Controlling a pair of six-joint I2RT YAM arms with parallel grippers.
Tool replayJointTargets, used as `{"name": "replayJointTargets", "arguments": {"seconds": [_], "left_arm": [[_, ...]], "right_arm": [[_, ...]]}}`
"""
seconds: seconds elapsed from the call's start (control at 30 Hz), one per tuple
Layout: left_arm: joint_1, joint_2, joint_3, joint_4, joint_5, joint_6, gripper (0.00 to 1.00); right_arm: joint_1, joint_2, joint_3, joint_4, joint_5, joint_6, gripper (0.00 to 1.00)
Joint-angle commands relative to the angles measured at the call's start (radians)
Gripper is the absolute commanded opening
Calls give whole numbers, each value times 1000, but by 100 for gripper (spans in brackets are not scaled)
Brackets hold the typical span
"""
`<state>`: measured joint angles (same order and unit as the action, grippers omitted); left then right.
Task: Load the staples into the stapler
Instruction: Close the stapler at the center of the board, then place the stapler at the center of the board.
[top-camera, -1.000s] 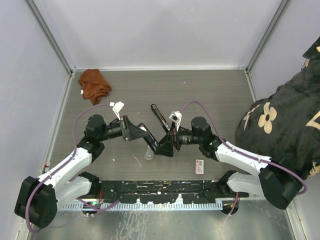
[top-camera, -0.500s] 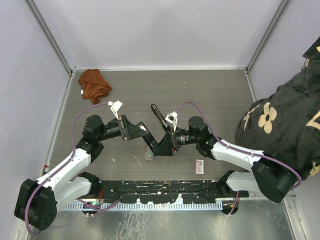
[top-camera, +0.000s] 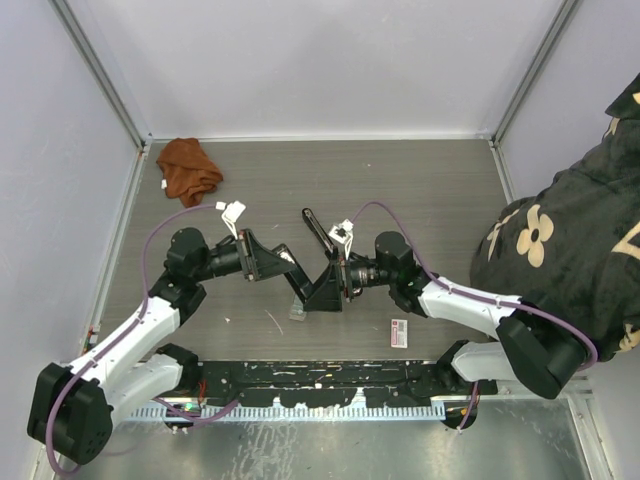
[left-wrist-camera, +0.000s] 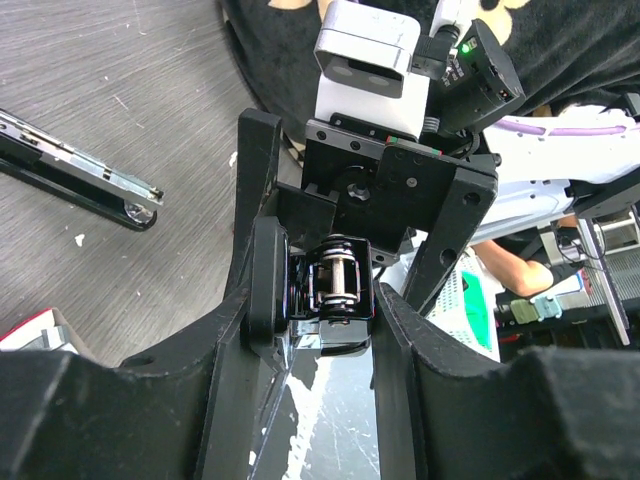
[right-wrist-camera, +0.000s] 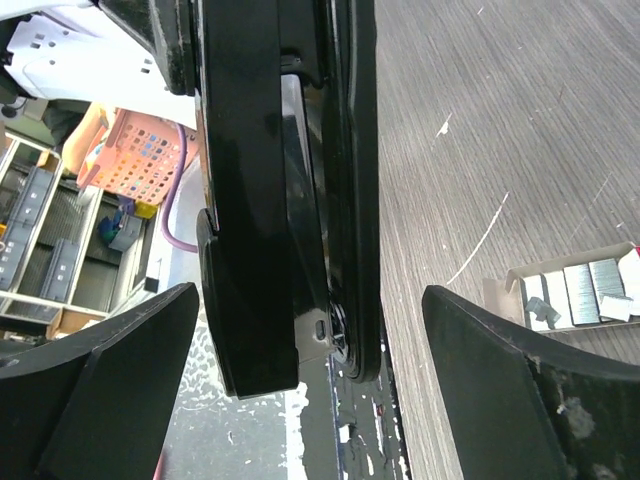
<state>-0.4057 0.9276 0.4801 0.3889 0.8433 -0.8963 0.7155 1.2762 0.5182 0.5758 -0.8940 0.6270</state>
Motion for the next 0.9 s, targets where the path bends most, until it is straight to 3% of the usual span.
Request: {"name": "replayJointTargets", "arguments": {"seconds": [0.0,0.23,0.4,0.53,0.87], "left_arm": [[-1,-47,84,-17,-5,29,0],[-1,-66,97,-75,-28,43,0],[28,-63,223,-462,-150,211,0],[131,-42,284,-657,-193,270,0],[398,196,271,-709,-272,215,0]], "right_arm": [[-5,-43,36,30,40,-12,100],[-9,-31,34,57,18,3,95],[-24,-74,34,-78,147,-80,100],[-83,-180,10,-182,298,-135,100],[-130,-355,21,-504,647,-281,100]]}}
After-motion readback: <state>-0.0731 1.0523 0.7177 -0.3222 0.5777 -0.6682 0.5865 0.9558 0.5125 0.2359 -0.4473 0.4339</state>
